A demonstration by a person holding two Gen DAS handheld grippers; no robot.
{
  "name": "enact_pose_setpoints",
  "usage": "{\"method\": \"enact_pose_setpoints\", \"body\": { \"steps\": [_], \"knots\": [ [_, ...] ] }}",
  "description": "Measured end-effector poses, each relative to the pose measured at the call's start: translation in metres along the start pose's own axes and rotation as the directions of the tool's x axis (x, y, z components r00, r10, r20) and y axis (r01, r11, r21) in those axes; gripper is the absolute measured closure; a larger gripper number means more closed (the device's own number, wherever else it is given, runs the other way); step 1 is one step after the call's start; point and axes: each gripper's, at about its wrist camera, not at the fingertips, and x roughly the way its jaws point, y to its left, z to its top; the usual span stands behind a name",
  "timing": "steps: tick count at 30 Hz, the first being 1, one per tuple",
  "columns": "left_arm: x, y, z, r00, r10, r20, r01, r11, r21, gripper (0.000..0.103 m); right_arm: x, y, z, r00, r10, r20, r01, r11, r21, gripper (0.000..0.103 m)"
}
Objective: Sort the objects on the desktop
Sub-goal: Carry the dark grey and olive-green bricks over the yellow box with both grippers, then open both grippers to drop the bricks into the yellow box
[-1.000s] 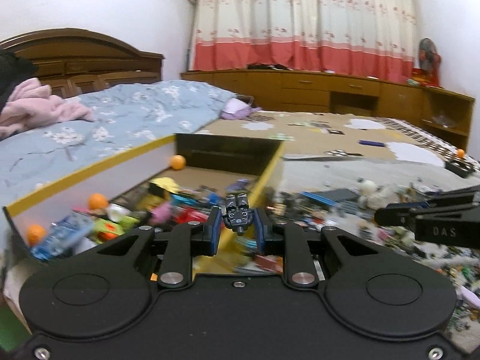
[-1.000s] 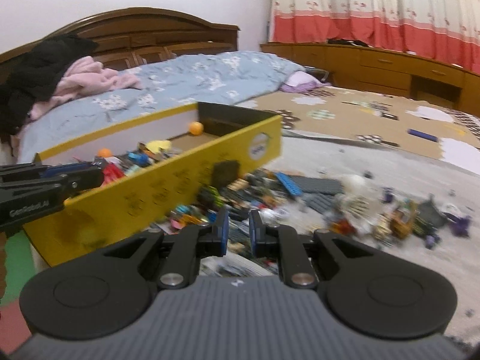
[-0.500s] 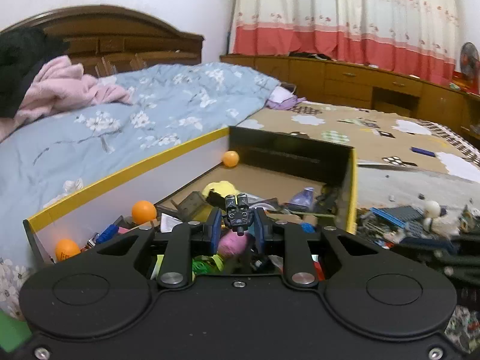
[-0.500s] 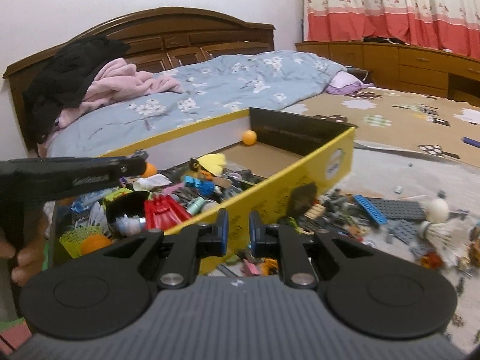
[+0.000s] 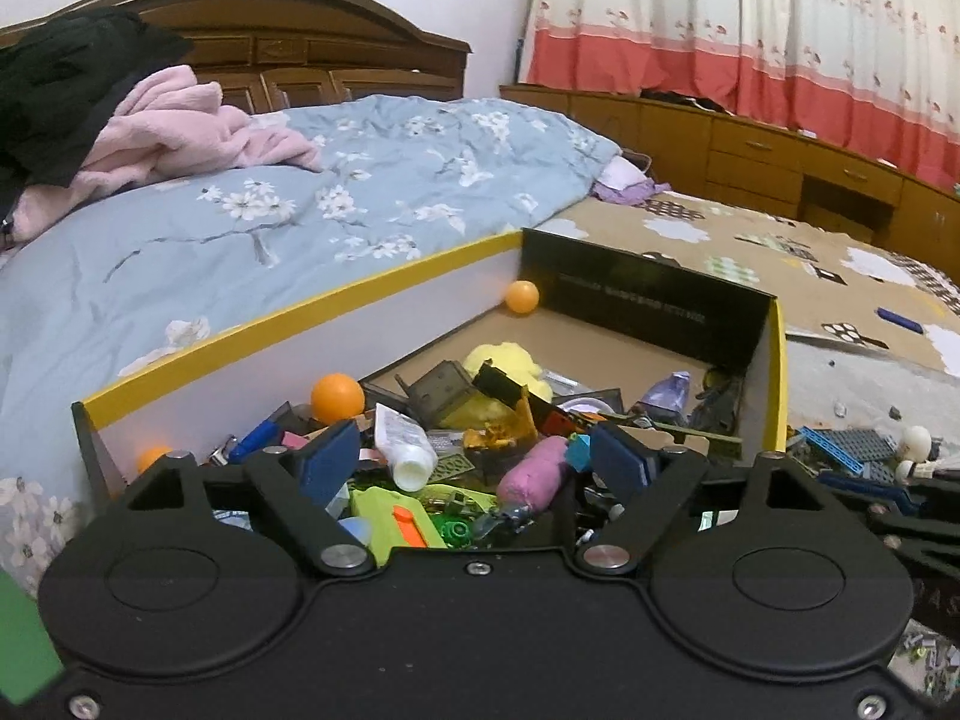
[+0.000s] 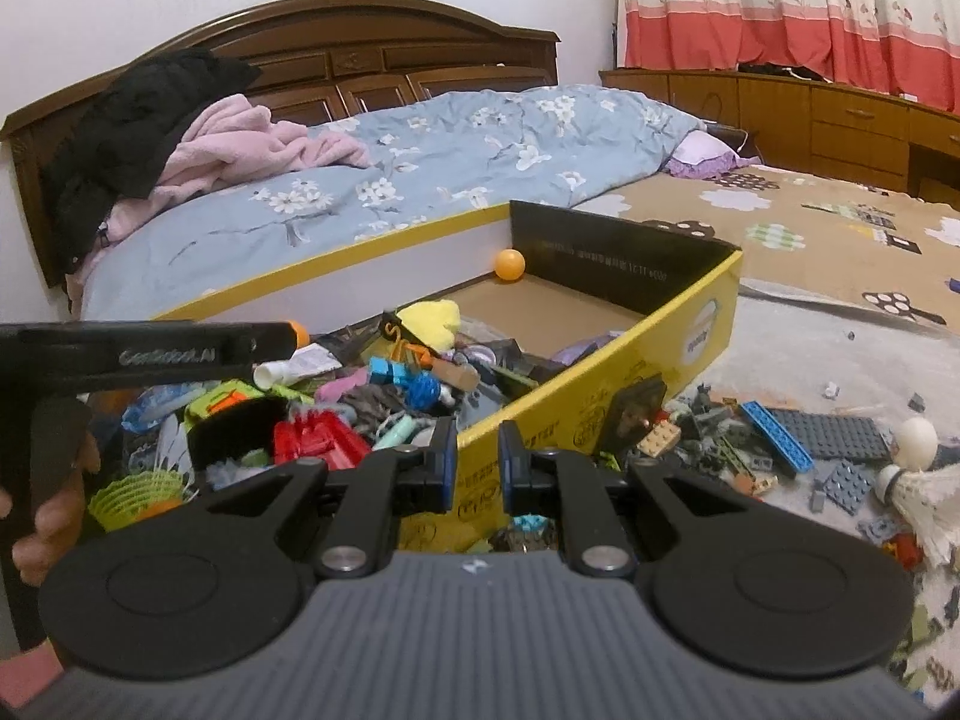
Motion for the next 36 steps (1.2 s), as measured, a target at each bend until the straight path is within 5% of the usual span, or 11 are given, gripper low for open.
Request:
{"method": "enact_pose_setpoints", "body": {
  "steps": [7,10,11,14,21,36],
  "knots": [
    [0.002,0.005,0.0,1.0,0.004,-0.026,-0.005,0.999,-0.042,0.018,0.024,0.006,0.025,1.0,-0.011,0.013,0.011,1.0,0.012,0.085],
    [0.005,0.007,0.0,0.999,0.014,-0.048,-0.016,0.998,-0.061,0.018,0.033,0.008,0.035,0.999,-0.025,0.03,0.024,0.999,0.028,0.075],
    [0.005,0.008,0.0,0.999,0.014,-0.053,-0.018,0.998,-0.068,0.017,0.036,0.009,0.038,0.999,-0.027,0.031,0.026,0.999,0.032,0.058],
    [0.006,0.01,0.0,0.998,0.019,-0.063,-0.024,0.997,-0.08,0.015,0.04,0.01,0.041,1.0,-0.014,0.025,0.013,0.999,0.03,0.04],
    [0.007,0.011,0.001,0.997,0.03,-0.076,-0.037,0.995,-0.095,0.013,0.037,0.009,0.037,1.0,-0.002,0.019,0.001,0.999,0.034,0.025],
    [-0.001,0.015,-0.002,0.997,0.023,-0.07,-0.03,0.994,-0.105,0.008,0.008,-0.025,0.034,0.999,0.025,0.041,-0.027,0.999,0.046,0.016]
  ]
}}
